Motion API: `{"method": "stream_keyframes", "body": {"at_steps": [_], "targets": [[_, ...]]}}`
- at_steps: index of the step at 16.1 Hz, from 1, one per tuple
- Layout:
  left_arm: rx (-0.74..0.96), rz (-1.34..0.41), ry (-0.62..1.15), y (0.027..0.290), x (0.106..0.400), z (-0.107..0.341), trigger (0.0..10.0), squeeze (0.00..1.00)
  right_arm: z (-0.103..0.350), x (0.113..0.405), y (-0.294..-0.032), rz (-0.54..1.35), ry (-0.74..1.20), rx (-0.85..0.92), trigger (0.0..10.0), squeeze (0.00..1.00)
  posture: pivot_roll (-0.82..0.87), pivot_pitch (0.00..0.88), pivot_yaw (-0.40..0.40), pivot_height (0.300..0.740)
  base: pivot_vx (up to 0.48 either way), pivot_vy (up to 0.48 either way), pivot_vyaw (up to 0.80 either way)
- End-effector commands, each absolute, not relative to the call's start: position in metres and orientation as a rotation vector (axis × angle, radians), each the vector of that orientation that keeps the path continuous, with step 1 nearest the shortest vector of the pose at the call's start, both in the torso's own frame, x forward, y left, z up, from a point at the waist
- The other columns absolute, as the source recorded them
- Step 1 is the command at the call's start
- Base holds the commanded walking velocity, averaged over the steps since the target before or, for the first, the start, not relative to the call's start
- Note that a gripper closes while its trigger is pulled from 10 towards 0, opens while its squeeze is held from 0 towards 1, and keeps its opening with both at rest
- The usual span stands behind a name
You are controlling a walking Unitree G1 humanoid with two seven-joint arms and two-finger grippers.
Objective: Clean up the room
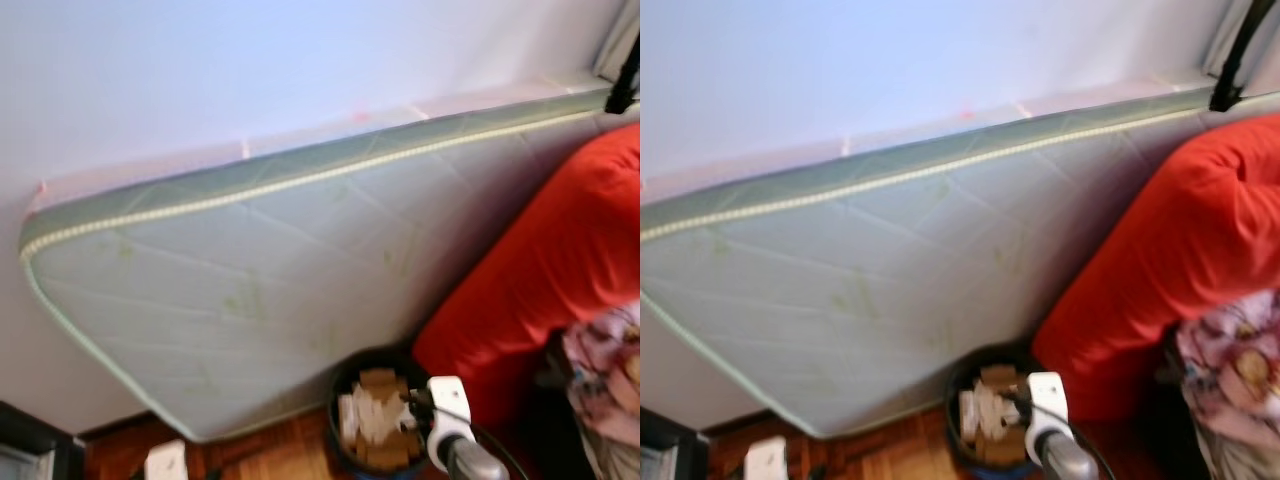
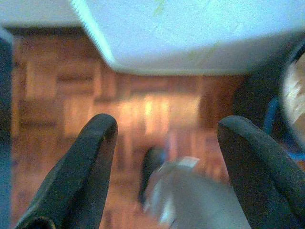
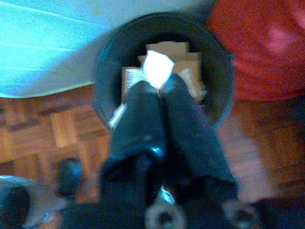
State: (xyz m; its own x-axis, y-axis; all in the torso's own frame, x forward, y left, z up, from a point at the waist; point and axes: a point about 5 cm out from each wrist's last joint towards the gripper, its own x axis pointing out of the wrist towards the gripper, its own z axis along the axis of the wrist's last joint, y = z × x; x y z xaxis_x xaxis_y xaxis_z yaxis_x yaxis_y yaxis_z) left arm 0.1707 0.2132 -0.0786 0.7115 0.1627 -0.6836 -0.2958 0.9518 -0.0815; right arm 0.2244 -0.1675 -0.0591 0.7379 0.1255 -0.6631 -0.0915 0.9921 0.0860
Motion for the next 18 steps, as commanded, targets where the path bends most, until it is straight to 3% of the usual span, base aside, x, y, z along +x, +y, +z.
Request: {"method": "stream_keyframes", "body": {"at_steps": [1,5,10,18], "targets": [[-0.205,0.249,0.764,0.207,0.165,-0.083,10.0,0.0,-0.065,0.213,-0.178,0.107,0.768,0.025,10.0,0.0,0.0,0.103,-0.031,0.74,0.304,0.0,0.0],[-0.224,0.245,0.719,0.205,0.17,-0.08,10.0,0.0,-0.06,0.221,-0.177,0.118,0.732,0.031,10.0,0.0,0.01,0.116,-0.039,0.74,0.0,0.0,0.0],[-0.239,0.234,0.666,0.201,0.179,-0.074,10.0,0.0,-0.051,0.239,-0.151,0.19,0.695,0.008,10.0,0.0,0.03,0.136,-0.046,0.74,0.0,0.0,0.0],[-0.171,0.145,0.375,0.196,0.212,-0.042,10.0,0.0,-0.017,0.282,-0.165,0.132,0.572,0.03,10.0,0.0,0.11,0.229,-0.052,0.74,0.0,0.0,0.0]]}}
